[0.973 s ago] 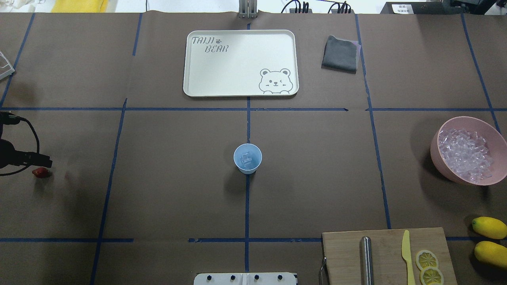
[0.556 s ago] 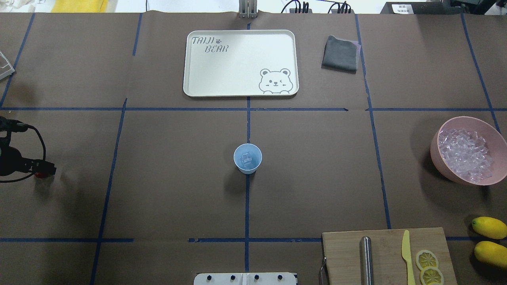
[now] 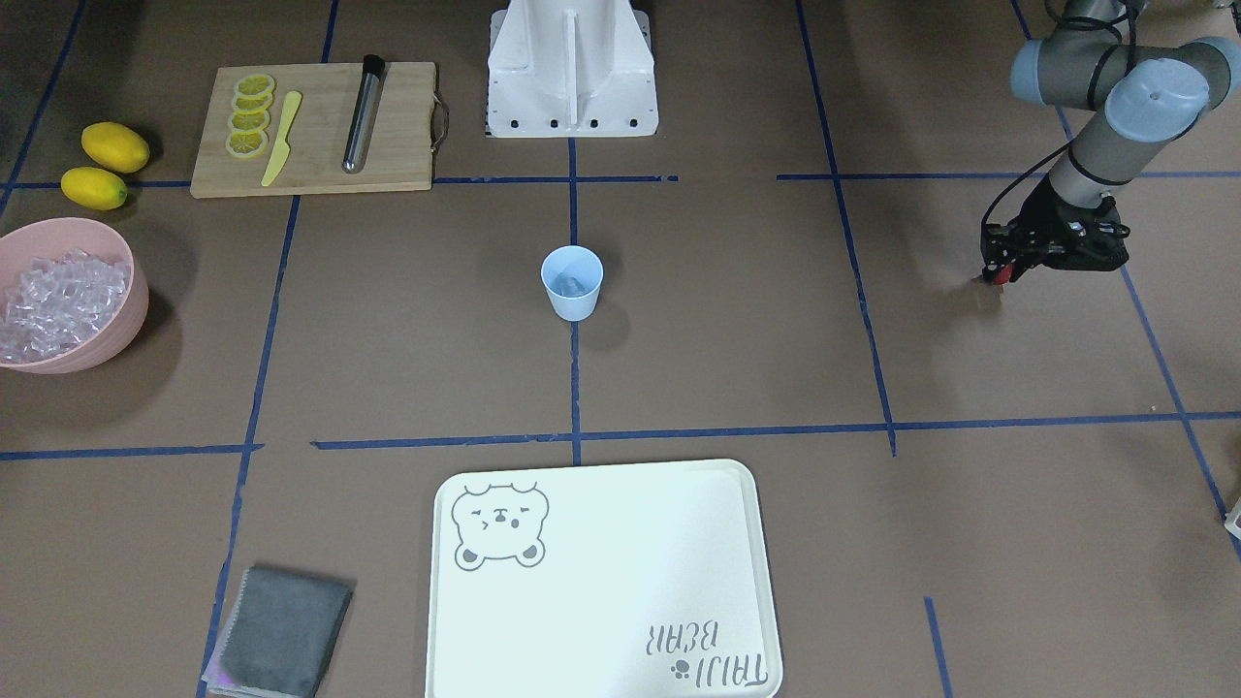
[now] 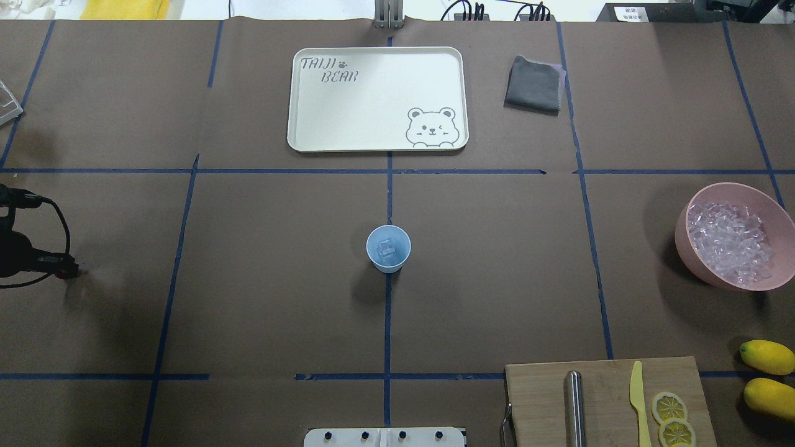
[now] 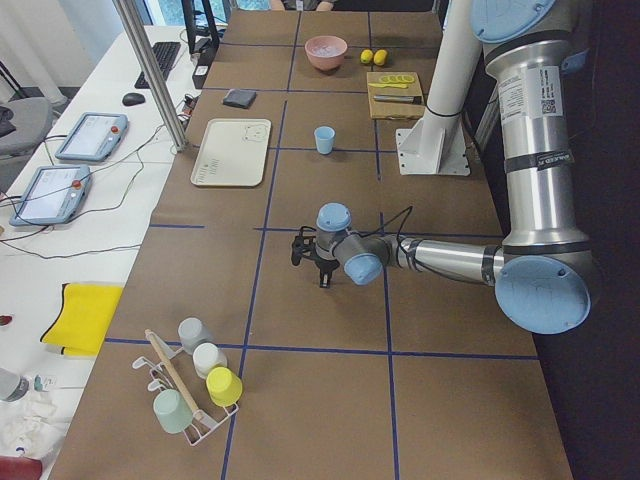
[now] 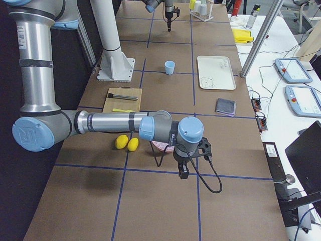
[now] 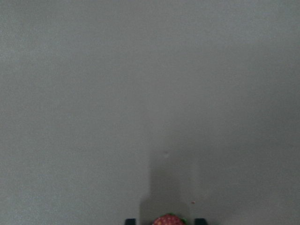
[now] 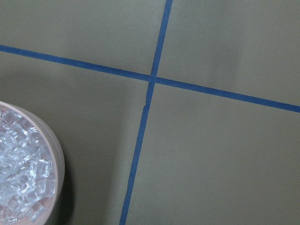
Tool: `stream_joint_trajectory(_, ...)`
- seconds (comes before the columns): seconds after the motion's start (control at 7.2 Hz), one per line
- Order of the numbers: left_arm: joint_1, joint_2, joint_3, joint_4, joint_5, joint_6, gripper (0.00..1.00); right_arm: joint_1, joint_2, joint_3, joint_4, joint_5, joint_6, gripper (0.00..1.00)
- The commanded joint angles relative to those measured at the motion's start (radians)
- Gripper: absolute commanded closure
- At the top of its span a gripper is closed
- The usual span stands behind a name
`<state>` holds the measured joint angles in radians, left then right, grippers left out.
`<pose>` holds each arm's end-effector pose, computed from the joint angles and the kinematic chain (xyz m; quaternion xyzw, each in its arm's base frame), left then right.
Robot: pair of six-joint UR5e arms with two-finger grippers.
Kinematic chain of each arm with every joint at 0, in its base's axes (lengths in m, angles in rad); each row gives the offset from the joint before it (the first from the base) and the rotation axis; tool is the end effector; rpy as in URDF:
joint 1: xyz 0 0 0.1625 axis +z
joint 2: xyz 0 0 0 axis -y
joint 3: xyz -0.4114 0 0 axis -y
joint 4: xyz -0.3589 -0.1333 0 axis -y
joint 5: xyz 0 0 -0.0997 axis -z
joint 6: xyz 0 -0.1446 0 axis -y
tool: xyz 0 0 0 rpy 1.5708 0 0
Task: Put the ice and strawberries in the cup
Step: 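Move the left gripper down to the red strawberry and grasp it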
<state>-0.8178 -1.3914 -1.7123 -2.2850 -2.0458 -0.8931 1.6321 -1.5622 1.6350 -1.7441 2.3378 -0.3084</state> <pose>0.2543 -0.3695 0.6188 0.0565 0.3873 0.0137 0.9201 0.0605 -0.4474 0.6614 0.0229 -0.3759 -0.0955 0.9214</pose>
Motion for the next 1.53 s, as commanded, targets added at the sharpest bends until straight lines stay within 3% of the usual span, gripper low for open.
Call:
stream_joint_trajectory(0.0, -0.009, 0.002, -0.064, 0.028, -0.014, 0.003, 1.0, 0.0, 0.001, 0.0, 0.0, 0.0, 0.0, 0.01)
stream_joint_trajectory(0.28, -0.046, -0.003, -0.189, 0.12, -0.046, 0.008, 1.0, 0.0, 0.002, 0.0, 0.0, 0.0, 0.0, 0.01)
stream_joint_trajectory(0.69, -0.061, -0.073, -0.401, 0.469, -0.077, 0.008, 1.0, 0.0, 0.002, 0.0, 0.0, -0.002, -0.003, 0.01)
stream_joint_trajectory(1.11, -0.034, -0.398, -0.435, 0.824, -0.067, -0.003, 1.0, 0.002, 0.001, 0.002, 0.0, -0.002, -0.005, 0.01)
stream_joint_trajectory(1.39, 0.091, -0.556, -0.429, 0.947, 0.03, -0.091, 1.0, 0.002, 0.002, 0.002, 0.0, -0.002, -0.003, 0.01)
